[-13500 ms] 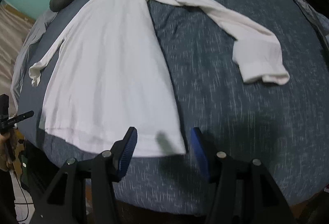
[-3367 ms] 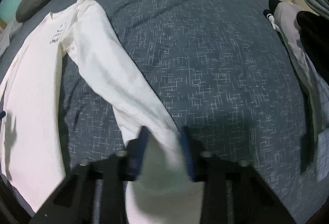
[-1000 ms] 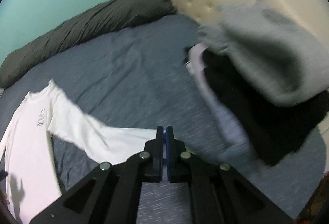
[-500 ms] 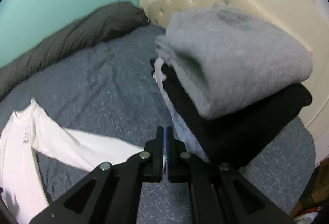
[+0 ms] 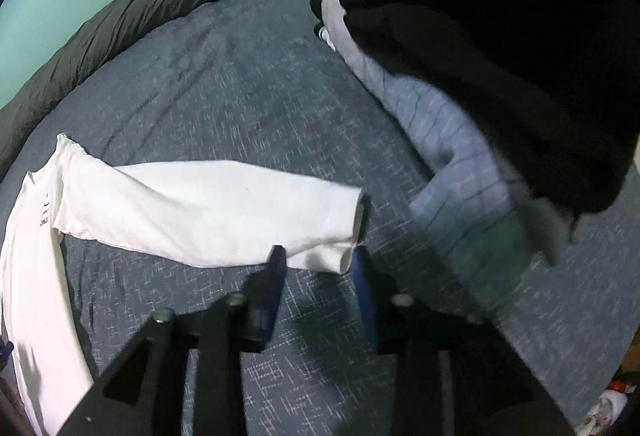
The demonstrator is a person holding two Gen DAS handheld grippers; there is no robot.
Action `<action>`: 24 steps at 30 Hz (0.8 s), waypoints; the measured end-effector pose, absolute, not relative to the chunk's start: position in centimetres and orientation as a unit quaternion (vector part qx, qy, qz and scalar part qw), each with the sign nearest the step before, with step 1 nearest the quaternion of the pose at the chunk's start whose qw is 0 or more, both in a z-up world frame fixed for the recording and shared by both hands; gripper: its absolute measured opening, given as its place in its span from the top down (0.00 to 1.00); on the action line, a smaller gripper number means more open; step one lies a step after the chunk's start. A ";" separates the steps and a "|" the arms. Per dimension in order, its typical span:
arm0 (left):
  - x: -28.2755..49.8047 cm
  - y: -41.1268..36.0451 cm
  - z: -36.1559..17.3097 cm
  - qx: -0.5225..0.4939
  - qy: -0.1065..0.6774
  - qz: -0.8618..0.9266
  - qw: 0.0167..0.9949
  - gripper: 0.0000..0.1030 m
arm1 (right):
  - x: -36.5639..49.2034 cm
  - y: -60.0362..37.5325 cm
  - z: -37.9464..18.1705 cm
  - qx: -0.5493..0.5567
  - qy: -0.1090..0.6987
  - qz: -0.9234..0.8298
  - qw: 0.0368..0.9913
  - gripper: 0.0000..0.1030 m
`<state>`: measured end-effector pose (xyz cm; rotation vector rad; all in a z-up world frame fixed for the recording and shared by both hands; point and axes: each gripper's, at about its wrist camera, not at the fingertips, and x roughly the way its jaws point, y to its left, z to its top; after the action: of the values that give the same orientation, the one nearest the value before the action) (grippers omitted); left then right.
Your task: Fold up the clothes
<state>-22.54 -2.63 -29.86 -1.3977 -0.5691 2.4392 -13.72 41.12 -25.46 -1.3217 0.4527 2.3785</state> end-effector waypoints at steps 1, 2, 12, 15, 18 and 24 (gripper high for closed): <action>-22.6 -2.6 -29.9 -0.483 -0.197 0.842 0.136 0.04 | -13.8 41.2 -25.8 -0.473 0.160 0.845 0.195 0.66; -22.6 -2.6 -29.9 -0.484 -0.197 0.842 0.136 0.04 | -14.0 41.2 -26.2 -0.475 0.159 0.843 0.196 0.66; -22.5 -2.2 -30.3 -0.489 -0.192 0.840 0.138 0.04 | -13.7 41.2 -27.5 -0.473 0.135 0.849 0.192 0.94; -22.5 -2.1 -30.4 -0.490 -0.192 0.839 0.140 0.04 | -13.1 40.6 -26.2 -0.453 0.122 0.864 0.184 0.95; -22.4 -2.0 -30.3 -0.489 -0.191 0.839 0.142 0.04 | -12.0 40.4 -24.0 -0.425 0.115 0.881 0.175 0.96; -22.3 -2.1 -30.2 -0.488 -0.192 0.840 0.141 0.04 | -10.4 40.9 -22.7 -0.419 0.087 0.886 0.176 0.96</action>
<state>-22.34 -2.11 -30.17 -1.4084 -0.5543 2.4244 -10.45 40.91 -22.74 -1.1872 0.2476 2.5099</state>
